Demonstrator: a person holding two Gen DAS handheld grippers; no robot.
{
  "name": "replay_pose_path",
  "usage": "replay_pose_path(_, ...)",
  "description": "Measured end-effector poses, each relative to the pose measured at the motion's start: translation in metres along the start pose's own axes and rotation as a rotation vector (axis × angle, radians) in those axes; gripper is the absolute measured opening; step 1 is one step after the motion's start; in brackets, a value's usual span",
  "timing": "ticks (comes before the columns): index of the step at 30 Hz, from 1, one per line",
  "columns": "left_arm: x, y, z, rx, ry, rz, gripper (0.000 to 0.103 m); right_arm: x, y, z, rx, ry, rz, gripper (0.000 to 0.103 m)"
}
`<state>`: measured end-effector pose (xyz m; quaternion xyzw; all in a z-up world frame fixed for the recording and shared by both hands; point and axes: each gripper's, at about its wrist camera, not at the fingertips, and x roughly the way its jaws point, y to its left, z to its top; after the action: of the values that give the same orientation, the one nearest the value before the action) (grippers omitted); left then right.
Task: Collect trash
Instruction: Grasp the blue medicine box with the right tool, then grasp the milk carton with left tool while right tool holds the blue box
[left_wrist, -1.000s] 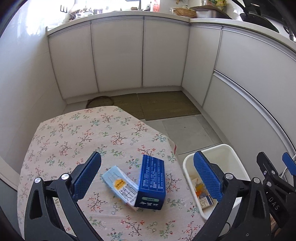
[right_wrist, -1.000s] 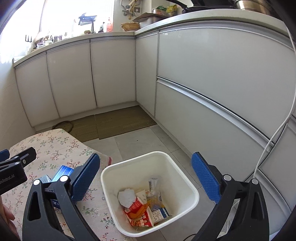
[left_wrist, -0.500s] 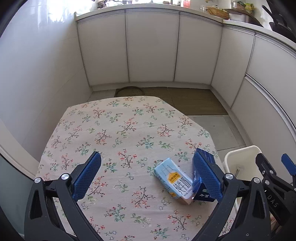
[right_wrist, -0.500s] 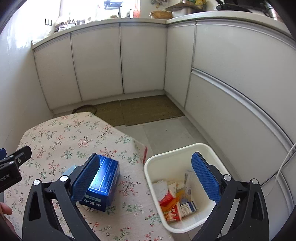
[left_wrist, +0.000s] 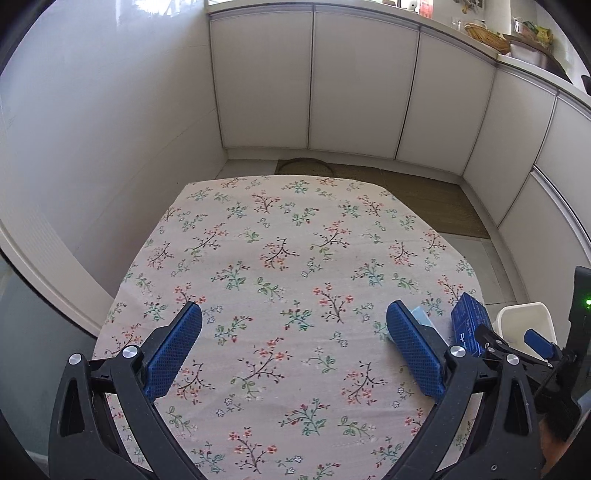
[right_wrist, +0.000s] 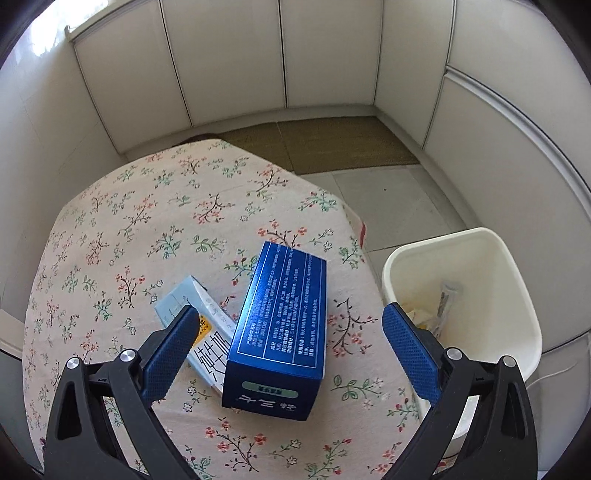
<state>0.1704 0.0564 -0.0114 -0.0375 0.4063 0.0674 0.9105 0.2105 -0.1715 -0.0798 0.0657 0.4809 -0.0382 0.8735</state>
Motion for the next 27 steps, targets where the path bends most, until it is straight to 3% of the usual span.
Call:
replay_pose_path(6,0.006,0.023,-0.001,-0.034,0.018,0.005,0.096,0.03,0.005,0.003,0.047,0.086,0.042,0.094)
replay_pose_path(8,0.012,0.025,-0.001,-0.051,0.034,-0.001,0.096,0.032,0.003,0.002,0.054,0.096,0.071,0.058)
replay_pose_path(9,0.016,0.026,-0.001,-0.066,0.046,-0.015,0.096,0.033,0.001,0.002,0.064,0.101,0.086,0.056)
replay_pose_path(13,0.039,0.013,-0.003,-0.156,0.145,-0.113,0.096,0.014,-0.013,0.0,0.108,0.056,0.148,0.055)
replay_pose_path(17,0.072,-0.03,-0.012,-0.189,0.289,-0.211,0.096,-0.013,-0.028,-0.002,0.094,0.011,0.181,0.055)
replay_pose_path(22,0.101,-0.088,-0.022,-0.152,0.348,-0.197,0.096,-0.037,-0.06,-0.004,0.136,-0.05,0.178,0.056)
replay_pose_path(27,0.129,-0.121,-0.037,-0.14,0.42,-0.164,0.096,-0.046,-0.081,-0.004,0.141,-0.068,0.17,0.056)
